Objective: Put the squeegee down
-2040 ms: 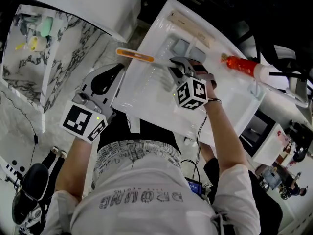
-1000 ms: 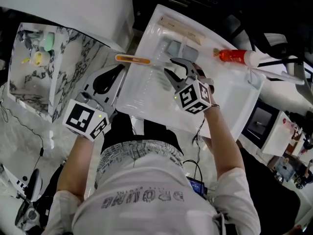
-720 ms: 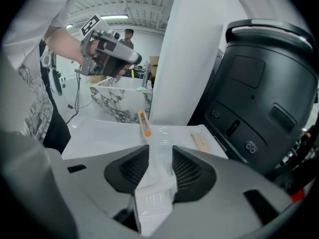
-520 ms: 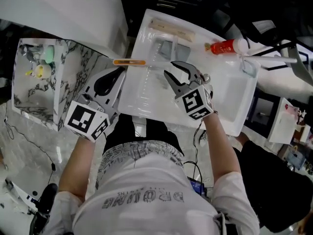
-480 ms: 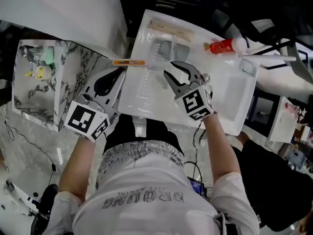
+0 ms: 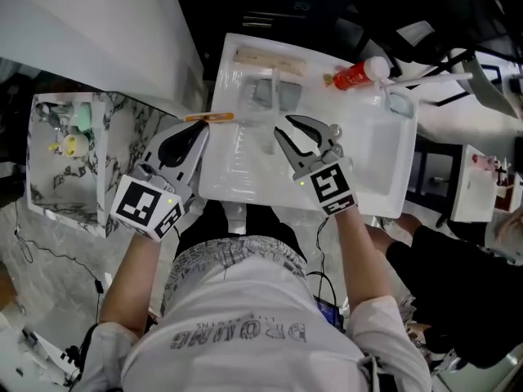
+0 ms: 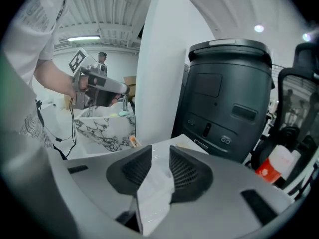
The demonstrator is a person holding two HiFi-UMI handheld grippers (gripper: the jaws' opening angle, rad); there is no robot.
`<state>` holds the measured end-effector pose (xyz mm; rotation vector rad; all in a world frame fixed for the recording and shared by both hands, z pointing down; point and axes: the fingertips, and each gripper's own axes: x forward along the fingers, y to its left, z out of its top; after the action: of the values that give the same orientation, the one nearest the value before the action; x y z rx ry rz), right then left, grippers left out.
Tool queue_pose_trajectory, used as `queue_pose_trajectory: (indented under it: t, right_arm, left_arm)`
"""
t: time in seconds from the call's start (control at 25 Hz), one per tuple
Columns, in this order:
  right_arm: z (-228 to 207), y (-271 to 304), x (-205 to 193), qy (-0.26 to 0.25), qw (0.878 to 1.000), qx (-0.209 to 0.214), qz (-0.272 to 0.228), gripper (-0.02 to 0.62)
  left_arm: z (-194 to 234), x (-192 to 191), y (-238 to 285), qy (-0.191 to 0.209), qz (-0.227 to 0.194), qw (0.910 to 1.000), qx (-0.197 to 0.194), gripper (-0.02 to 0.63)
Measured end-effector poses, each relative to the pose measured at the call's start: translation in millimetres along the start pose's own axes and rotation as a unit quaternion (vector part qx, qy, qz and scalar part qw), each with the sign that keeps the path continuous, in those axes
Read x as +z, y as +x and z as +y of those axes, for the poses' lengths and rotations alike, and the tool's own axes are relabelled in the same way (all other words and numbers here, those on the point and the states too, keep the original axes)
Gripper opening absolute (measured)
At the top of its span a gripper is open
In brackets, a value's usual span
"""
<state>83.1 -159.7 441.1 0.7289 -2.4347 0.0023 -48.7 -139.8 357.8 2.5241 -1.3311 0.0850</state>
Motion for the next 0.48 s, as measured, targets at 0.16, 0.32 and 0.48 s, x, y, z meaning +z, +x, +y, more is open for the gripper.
queue_pose_trajectory:
  t: [0.16, 0.32, 0.48]
  right_arm:
    - [-2.4, -12.7, 6.9, 0.026, 0.999, -0.015, -0.013, 0.109]
    - [-0.5, -24.1, 13.8, 0.052, 0.998, -0.026, -0.027, 0.096]
    - [-3.1, -33.6, 24.1, 0.077, 0.994, -0.042, -0.059, 0.08]
  left_arm:
    - [-2.8, 8.9, 3.7, 0.007, -0.002, 0.9999, -0.011, 0.026]
    - [-6.2, 14.5, 4.8, 0.012, -0.001, 0.9997, -0.02, 0.026]
    - [-9.0, 21.3, 6.0, 0.019, -0.003, 0.9994, -0.03, 0.026]
